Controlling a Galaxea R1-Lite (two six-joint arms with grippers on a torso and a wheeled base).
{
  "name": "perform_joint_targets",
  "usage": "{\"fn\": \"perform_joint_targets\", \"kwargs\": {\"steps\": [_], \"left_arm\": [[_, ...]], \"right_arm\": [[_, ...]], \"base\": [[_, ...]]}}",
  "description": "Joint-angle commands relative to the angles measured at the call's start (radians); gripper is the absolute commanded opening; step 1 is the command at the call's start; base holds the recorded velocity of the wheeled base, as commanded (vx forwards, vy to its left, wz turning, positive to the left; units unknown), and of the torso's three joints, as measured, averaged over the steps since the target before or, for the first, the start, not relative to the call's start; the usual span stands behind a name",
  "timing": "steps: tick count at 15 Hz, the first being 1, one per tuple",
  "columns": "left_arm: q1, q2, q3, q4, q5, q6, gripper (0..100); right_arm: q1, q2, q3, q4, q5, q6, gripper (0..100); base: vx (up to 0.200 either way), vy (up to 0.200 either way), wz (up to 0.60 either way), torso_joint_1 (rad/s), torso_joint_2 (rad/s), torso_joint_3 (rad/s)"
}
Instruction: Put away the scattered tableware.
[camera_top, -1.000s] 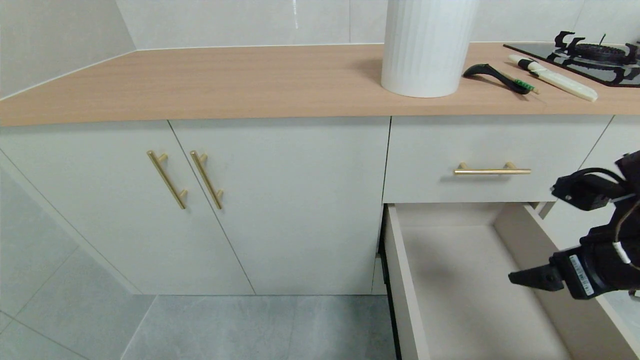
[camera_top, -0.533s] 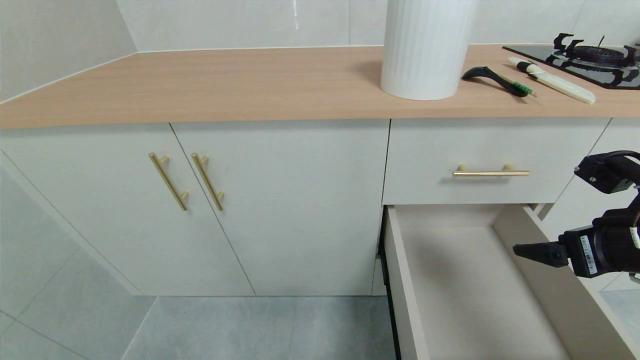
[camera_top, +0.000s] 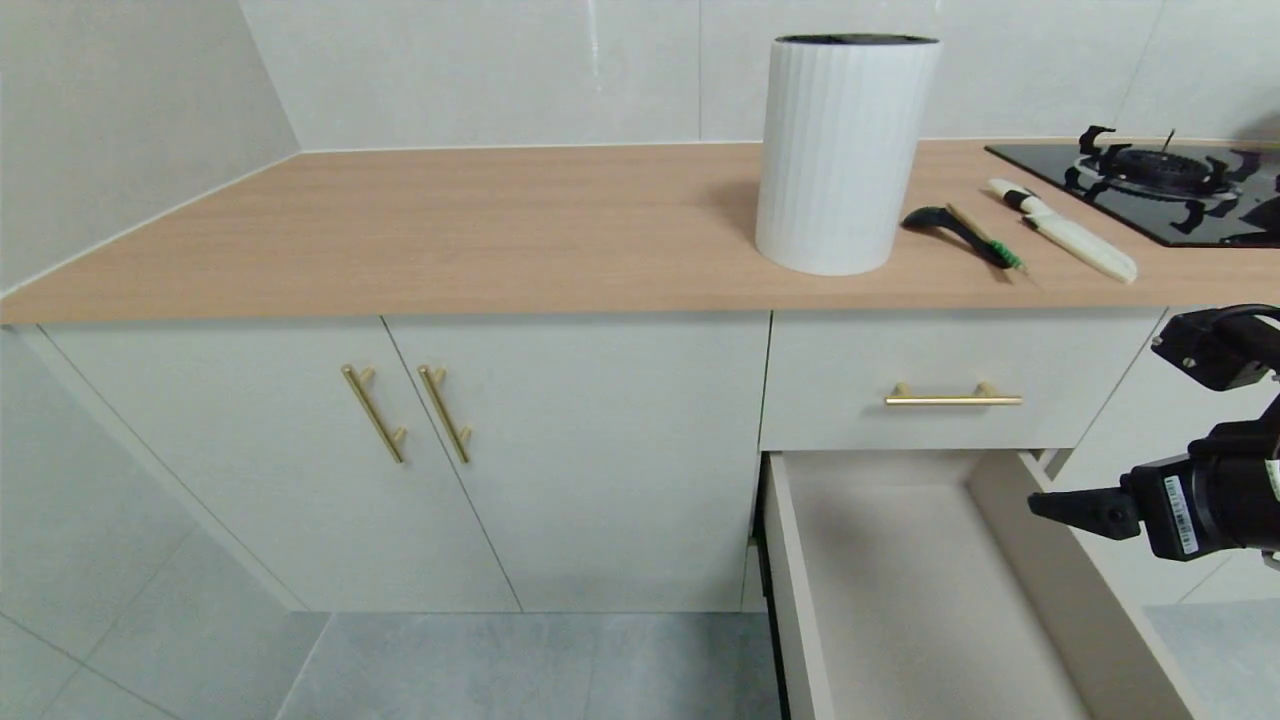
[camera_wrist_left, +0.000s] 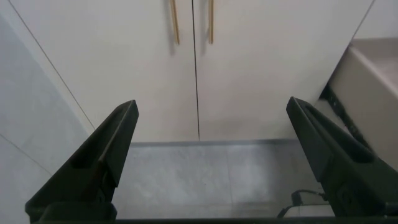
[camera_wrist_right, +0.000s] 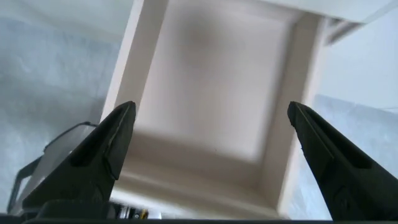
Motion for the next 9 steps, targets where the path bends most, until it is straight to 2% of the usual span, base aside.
{"fn": "perform_joint_targets", "kwargs": {"steps": [1,6,9], "left_arm": [[0.0,0.001,-0.002,0.0,0.0,0.0,100],[0.0,0.001,0.0,0.0,0.0,0.0,100],[0.0,0.001,0.0,0.0,0.0,0.0,100]], "right_arm": [[0.0,-0.005,0.0,0.0,0.001,0.0,100],[0.001,-0.004,0.0,-0.008,0.001,0.0,100],[0.001,-0.004,-0.034,-0.184,0.001,0.0,100]], "base": [[0.0,0.0,0.0,0.061,-0.51,-0.251],[0.0,0.0,0.0,0.296,-0.48,-0.264],[0.0,0.0,0.0,0.093,-0.17,-0.09]]}}
